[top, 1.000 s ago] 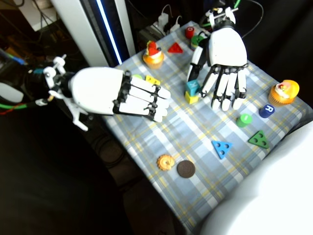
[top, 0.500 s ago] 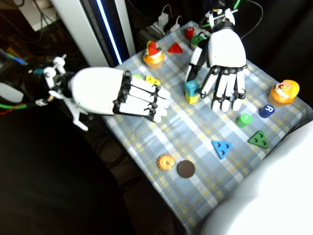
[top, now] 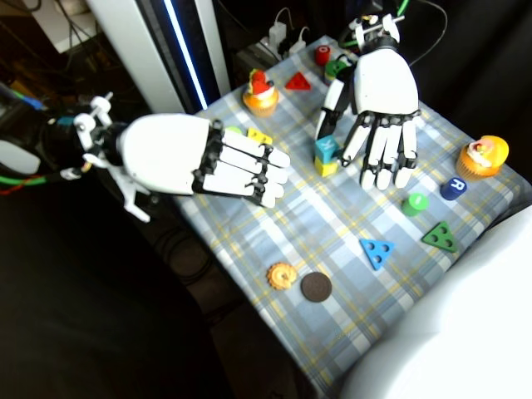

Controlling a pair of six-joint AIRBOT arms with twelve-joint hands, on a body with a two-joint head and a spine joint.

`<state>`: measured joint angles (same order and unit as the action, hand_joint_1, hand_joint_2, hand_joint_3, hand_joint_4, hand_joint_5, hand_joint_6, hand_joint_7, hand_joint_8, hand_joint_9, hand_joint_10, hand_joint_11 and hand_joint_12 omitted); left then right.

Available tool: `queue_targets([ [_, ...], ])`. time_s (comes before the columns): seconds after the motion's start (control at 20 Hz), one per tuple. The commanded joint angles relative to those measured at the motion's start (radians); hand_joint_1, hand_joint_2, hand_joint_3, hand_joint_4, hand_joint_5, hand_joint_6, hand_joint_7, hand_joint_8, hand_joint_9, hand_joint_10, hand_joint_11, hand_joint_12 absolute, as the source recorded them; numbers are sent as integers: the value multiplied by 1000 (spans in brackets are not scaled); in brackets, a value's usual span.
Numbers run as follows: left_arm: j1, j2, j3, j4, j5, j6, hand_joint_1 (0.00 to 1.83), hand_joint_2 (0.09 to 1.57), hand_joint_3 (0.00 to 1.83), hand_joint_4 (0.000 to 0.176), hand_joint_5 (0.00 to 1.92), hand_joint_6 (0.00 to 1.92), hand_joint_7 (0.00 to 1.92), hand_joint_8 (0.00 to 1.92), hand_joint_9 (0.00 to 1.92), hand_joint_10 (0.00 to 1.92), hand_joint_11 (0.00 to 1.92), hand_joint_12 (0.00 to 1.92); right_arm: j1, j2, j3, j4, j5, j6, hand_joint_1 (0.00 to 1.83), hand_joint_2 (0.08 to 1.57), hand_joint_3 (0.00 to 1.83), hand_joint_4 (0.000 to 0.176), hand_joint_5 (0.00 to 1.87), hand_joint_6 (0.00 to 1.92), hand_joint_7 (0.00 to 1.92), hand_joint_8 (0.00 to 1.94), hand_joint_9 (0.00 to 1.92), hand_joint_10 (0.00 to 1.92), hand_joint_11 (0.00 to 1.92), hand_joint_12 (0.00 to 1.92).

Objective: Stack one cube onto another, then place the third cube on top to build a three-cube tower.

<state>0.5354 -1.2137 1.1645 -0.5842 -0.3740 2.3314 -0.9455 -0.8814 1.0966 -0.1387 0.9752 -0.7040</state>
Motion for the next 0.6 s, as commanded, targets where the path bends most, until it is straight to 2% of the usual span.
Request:
queue_targets([
  [0.0,-8,-3,4,17,-90,-3,986,1132,2,176,915,1069,511,0,379,5,0,514,7,-4,2,28,118,7,624,1233,0,0,470,1,525,1,492,4,51,967],
  [0.05,-8,-3,4,17,-90,-3,987,1132,1,176,916,1069,521,4,388,8,0,513,7,-4,2,28,118,7,608,1227,0,0,468,0,530,1,506,5,73,949],
  [0.1,-8,-3,4,17,-89,-3,907,1045,0,176,814,448,510,6,380,3,0,483,6,-4,2,28,118,7,610,1228,1,0,471,1,528,0,502,1,68,943],
  [0.15,-7,-3,4,17,-88,-3,907,1045,0,176,814,448,510,6,380,3,0,483,6,-4,2,28,118,7,610,1228,1,0,471,1,528,0,502,1,68,943],
  [0.2,-6,-3,4,17,-88,-3,881,1018,0,176,883,59,506,1,371,2,0,493,6,-4,3,28,118,7,644,1231,0,0,473,0,528,0,497,0,48,972],
  [0.55,-5,-4,4,17,-88,-3,875,1010,1,176,885,5,505,0,377,1,0,513,5,-4,4,28,118,7,694,1224,0,0,471,2,528,2,491,4,20,1004],
])
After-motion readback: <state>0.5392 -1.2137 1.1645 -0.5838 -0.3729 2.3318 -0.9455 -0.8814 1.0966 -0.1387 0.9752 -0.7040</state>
